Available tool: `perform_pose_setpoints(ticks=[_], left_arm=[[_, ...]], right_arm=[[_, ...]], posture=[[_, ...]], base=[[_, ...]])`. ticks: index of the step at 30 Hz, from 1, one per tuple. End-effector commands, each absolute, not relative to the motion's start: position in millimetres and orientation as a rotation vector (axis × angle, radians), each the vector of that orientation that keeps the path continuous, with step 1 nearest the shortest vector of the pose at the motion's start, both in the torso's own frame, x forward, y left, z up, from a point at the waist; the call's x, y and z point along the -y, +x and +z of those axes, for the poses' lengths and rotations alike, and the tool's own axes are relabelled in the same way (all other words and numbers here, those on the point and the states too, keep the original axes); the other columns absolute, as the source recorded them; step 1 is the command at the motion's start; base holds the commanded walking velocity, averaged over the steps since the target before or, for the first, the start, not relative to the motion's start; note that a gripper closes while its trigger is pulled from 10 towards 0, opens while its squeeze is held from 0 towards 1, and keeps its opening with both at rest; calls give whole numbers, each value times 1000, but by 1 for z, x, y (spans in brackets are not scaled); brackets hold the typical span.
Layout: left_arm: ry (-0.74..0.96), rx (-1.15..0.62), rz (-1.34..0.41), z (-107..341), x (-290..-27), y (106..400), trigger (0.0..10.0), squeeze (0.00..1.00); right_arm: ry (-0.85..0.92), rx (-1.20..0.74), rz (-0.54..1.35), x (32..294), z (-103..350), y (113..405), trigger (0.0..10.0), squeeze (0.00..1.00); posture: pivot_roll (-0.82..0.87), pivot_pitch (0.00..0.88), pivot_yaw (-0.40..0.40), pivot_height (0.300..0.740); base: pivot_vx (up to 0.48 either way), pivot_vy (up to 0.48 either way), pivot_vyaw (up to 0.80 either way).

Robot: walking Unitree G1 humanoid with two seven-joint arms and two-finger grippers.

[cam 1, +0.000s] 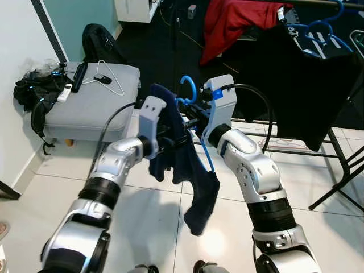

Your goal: Hang hanger

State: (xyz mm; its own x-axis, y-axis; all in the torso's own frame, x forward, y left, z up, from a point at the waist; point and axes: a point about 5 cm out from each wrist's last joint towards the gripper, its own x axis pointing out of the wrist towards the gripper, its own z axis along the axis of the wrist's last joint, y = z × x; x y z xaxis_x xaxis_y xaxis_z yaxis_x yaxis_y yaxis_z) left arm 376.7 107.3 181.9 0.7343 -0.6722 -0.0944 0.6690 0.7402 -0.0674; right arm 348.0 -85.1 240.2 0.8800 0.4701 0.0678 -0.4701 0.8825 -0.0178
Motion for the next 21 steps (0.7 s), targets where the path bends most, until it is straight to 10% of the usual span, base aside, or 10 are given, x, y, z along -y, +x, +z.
perform_pose_setpoints(ticks=[1, 21], left_arm=[[-56, -119, -771, 181, -108, 373, 10000, 0], [-220, -137, -803, 179, -78, 366, 10000, 0]], right_arm=[[5, 106, 502, 82, 246, 348, 10000, 0], [5, 108, 515, 78, 247, 348, 10000, 0]], posture=[[-92, 179, 35, 740], [-97, 179, 32, 740]], base=[[0, 0, 0], [0, 0, 0]])
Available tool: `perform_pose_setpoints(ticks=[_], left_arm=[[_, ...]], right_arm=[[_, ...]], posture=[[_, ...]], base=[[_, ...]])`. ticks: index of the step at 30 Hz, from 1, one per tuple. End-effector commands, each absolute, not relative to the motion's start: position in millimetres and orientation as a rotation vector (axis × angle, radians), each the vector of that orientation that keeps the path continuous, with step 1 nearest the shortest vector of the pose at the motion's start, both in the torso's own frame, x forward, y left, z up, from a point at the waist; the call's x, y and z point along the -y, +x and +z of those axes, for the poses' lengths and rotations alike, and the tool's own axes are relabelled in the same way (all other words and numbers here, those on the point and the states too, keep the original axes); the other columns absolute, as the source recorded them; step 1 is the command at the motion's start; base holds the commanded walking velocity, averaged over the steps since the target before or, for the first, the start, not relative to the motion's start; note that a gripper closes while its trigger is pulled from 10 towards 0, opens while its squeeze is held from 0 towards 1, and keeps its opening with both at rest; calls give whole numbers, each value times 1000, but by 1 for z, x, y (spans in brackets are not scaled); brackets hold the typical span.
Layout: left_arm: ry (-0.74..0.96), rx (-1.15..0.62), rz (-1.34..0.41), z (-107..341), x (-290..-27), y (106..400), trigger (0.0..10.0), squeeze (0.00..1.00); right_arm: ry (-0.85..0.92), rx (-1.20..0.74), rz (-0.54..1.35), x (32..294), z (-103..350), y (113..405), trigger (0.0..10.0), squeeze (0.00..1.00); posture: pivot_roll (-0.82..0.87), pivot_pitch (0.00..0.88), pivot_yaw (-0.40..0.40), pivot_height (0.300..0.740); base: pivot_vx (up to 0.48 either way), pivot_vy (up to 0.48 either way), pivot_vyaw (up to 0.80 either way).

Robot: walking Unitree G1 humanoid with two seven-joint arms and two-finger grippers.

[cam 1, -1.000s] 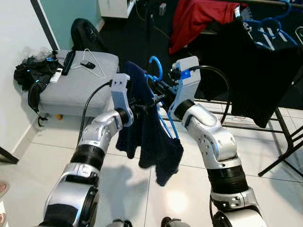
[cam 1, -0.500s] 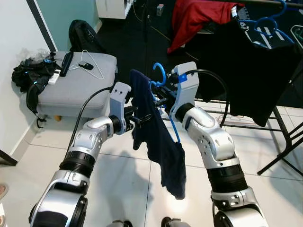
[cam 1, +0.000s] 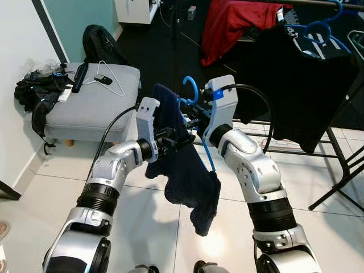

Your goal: Hang hanger

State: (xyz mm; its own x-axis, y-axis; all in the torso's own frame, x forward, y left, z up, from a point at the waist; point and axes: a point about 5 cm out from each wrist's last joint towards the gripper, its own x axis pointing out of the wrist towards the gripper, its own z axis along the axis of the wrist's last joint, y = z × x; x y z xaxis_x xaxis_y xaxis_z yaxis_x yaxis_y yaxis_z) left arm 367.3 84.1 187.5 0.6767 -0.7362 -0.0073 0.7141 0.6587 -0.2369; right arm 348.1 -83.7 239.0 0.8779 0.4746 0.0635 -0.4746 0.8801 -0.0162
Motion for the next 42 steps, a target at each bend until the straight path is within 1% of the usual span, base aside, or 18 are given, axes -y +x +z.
perform_pose_setpoints(ticks=[1, 7, 14, 18, 21, 23, 25, 28, 34, 35, 36, 38, 39, 40, 42], left_arm=[[-220, -137, -803, 179, -78, 366, 10000, 0], [-239, -145, -774, 179, -74, 368, 10000, 0], [-351, -142, -741, 188, -72, 373, 10000, 0], [-354, -142, -727, 189, -73, 374, 10000, 0], [-333, -144, -674, 188, -74, 377, 10000, 0], [-250, -153, -614, 185, -75, 380, 10000, 0], [-250, -153, -614, 185, -75, 380, 10000, 0], [-191, -157, -578, 183, -74, 382, 10000, 0], [-175, -157, -566, 183, -73, 383, 10000, 0], [-167, -151, -543, 184, -74, 385, 10000, 0], [-168, -134, -502, 187, -77, 388, 8941, 0], [-168, -134, -502, 187, -77, 388, 8941, 0], [-171, -121, -474, 189, -79, 390, 8941, 0], [-180, -105, -438, 192, -84, 392, 0, 0], [-184, -95, -416, 194, -88, 393, 0, 0]], right_arm=[[5, 108, 515, 78, 247, 348, 10000, 0], [7, 106, 517, 78, 247, 347, 10000, 0], [12, 102, 519, 76, 246, 347, 10000, 0], [12, 101, 520, 76, 246, 347, 10000, 0], [14, 100, 523, 75, 245, 346, 10000, 0], [15, 99, 527, 74, 245, 345, 10000, 0], [15, 99, 527, 74, 245, 345, 10000, 0], [17, 100, 531, 73, 246, 345, 10000, 0], [17, 102, 533, 72, 247, 344, 10000, 0], [18, 103, 535, 72, 247, 344, 10000, 0], [19, 105, 536, 72, 248, 344, 10000, 0], [19, 105, 536, 72, 248, 344, 10000, 0], [19, 106, 536, 72, 249, 344, 10000, 0], [20, 106, 536, 72, 249, 344, 10000, 0], [20, 106, 536, 72, 249, 344, 10000, 0]], posture=[[-97, 179, 32, 740], [-96, 181, 34, 740], [-94, 185, 38, 740], [-92, 186, 38, 740], [-92, 188, 39, 740], [-92, 188, 39, 740], [-92, 188, 39, 740], [-93, 192, 38, 740], [-93, 192, 38, 740], [-93, 192, 38, 740], [-97, 196, 38, 740], [-97, 196, 38, 740], [-97, 196, 38, 740], [-96, 197, 37, 740], [-96, 197, 37, 740]], base=[[0, 0, 0], [0, 0, 0], [0, 0, 0], [0, 0, 0], [0, 0, 0], [0, 0, 0], [0, 0, 0], [0, 0, 0], [0, 0, 0], [0, 0, 0], [0, 0, 0], [0, 0, 0], [0, 0, 0], [0, 0, 0], [0, 0, 0]])
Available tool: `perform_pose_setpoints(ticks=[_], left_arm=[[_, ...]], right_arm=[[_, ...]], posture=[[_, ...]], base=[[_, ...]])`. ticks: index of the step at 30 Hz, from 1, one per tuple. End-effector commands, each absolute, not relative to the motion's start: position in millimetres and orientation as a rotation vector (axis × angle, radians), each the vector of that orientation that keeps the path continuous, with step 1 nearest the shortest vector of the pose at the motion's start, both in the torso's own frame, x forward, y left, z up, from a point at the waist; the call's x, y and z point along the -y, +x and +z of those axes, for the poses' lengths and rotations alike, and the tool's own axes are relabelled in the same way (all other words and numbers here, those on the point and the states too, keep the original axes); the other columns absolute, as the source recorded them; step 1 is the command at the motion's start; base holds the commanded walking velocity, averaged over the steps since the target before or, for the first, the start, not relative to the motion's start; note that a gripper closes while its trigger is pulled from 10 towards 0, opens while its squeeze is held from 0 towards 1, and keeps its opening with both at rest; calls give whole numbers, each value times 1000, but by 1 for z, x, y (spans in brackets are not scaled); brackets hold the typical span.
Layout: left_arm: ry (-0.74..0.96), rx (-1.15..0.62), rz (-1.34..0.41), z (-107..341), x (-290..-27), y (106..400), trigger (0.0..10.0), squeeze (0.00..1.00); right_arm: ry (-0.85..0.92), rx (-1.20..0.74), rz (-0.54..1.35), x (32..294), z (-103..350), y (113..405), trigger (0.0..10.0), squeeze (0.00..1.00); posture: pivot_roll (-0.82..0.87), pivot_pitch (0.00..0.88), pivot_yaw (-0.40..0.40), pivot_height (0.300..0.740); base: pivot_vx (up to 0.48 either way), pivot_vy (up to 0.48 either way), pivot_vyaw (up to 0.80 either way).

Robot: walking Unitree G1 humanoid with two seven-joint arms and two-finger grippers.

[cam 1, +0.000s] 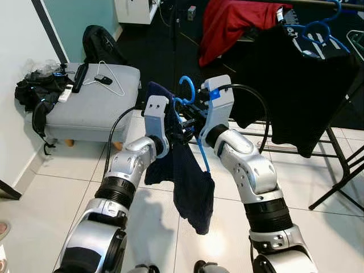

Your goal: Hang hanger

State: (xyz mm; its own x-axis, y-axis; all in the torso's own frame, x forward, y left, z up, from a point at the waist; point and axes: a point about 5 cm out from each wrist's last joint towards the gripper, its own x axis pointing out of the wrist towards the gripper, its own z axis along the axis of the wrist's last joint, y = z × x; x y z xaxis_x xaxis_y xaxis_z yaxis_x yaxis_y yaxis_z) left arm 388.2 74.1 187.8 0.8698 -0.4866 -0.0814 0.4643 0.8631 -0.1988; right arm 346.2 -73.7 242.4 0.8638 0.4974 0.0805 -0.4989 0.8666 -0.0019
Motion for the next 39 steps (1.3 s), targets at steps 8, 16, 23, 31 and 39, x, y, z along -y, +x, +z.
perform_pose_setpoints(ticks=[8, 16, 23, 31, 39], left_arm=[[-183, -75, -348, 195, -96, 396, 0, 0], [-168, -65, -331, 194, -99, 397, 0, 0], [-139, -45, -324, 196, -99, 398, 0, 0], [-89, 39, -273, 216, -111, 406, 0, 0], [-44, 184, -297, 270, -113, 413, 0, 0]], right_arm=[[21, 105, 536, 72, 249, 344, 10000, 0], [21, 103, 534, 72, 248, 344, 10000, 0], [21, 98, 535, 72, 247, 344, 10000, 0], [10, 20, 582, 69, 232, 338, 10000, 0], [-83, -235, 721, 67, 180, 312, 10000, 0]], posture=[[-96, 198, 36, 740], [-98, 199, 36, 740], [-97, 202, 34, 740], [-76, 208, 44, 740], [-45, 212, 34, 740]], base=[[0, 0, 0], [0, 0, 0], [0, 0, 0], [0, 0, 0], [0, 0, 0]])
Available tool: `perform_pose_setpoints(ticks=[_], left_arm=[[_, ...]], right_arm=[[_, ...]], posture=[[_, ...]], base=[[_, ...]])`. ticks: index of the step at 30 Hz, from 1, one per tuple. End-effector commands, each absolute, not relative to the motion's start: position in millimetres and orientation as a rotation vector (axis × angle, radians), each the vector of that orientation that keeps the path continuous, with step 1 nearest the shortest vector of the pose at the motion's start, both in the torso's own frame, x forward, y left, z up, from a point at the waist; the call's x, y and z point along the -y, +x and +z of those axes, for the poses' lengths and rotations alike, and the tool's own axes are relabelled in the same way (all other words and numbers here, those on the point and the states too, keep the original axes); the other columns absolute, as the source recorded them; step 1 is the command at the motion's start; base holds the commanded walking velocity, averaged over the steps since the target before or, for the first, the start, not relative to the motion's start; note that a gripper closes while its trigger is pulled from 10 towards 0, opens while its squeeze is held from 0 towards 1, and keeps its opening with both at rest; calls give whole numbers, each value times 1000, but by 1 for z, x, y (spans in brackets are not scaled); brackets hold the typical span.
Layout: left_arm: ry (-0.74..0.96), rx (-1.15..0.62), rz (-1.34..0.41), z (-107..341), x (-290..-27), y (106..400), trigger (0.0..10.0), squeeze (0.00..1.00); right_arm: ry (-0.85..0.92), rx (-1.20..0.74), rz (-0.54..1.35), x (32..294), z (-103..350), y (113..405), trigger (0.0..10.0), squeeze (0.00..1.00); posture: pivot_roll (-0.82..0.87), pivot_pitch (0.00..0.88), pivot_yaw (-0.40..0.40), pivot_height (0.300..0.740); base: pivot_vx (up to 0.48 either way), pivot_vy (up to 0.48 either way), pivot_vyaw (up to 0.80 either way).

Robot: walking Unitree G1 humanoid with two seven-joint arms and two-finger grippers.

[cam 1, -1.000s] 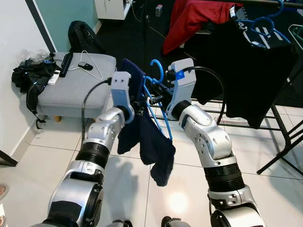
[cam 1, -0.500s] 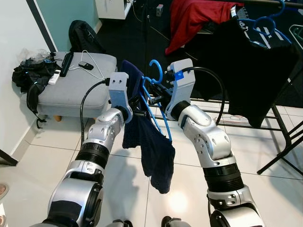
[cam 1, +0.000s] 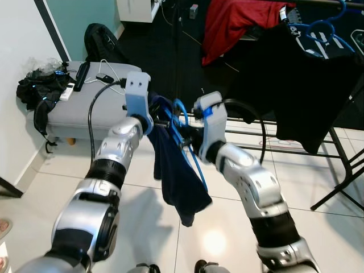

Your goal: Hang hanger

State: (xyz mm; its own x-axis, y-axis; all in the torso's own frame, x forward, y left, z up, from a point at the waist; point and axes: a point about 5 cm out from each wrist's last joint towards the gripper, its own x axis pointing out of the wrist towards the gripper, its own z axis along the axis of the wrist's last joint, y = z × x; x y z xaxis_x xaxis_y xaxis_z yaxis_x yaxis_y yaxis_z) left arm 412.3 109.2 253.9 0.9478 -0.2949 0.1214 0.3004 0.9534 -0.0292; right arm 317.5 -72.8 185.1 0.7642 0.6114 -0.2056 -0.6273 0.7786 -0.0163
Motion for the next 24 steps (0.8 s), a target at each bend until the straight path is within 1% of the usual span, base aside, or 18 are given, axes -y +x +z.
perform_pose_setpoints(ticks=[1, 7, 11, 12, 14, 16, 17, 18, 19, 21, 22, 24], left_arm=[[-40, 198, -305, 276, -112, 413, 0, 0], [2, 195, -311, 279, -108, 416, 0, 0], [63, 144, -296, 266, -110, 418, 0, 0], [101, 110, -277, 256, -113, 419, 0, 0], [101, 110, -277, 256, -113, 419, 0, 0], [181, 38, -246, 234, -120, 419, 0, 0], [208, 17, -238, 227, -123, 418, 0, 0], [208, 17, -238, 227, -123, 418, 0, 0], [234, 6, -235, 223, -125, 418, 0, 0], [234, 6, -235, 223, -125, 418, 0, 0], [250, 3, -230, 220, -127, 417, 0, 0], [250, 3, -230, 220, -127, 417, 0, 0]], right_arm=[[-85, -256, 737, 66, 176, 309, 10000, 0], [-117, -297, 823, 64, 171, 294, 10000, 0], [-138, -241, 816, 64, 179, 288, 10000, 0], [-140, -187, 782, 65, 187, 287, 10000, 0], [-140, -187, 782, 65, 187, 287, 10000, 0], [-141, -107, 681, 70, 203, 284, 10000, 0], [-135, -97, 634, 72, 208, 283, 10000, 0], [-135, -97, 634, 72, 208, 283, 10000, 0], [-138, -90, 572, 77, 209, 282, 10000, 0], [-138, -90, 572, 77, 209, 282, 10000, 0], [-155, -98, 513, 84, 207, 283, 10000, 0], [-155, -98, 513, 84, 207, 283, 10000, 0]], posture=[[-44, 214, 34, 740], [-41, 221, 37, 740], [-41, 225, 39, 740], [-40, 225, 41, 740], [-40, 225, 41, 740], [-47, 227, 47, 740], [-47, 227, 47, 740], [-47, 227, 47, 740], [-51, 226, 50, 740], [-51, 226, 50, 740], [-49, 226, 50, 740], [-49, 226, 50, 740]], base=[[0, 0, 0], [0, 0, 0], [0, 0, 0], [0, 0, 0], [0, 0, 0], [0, 0, 0], [0, 0, 0], [0, 0, 0], [0, 0, 0], [0, 0, 0], [0, 0, 0], [0, 0, 0]])
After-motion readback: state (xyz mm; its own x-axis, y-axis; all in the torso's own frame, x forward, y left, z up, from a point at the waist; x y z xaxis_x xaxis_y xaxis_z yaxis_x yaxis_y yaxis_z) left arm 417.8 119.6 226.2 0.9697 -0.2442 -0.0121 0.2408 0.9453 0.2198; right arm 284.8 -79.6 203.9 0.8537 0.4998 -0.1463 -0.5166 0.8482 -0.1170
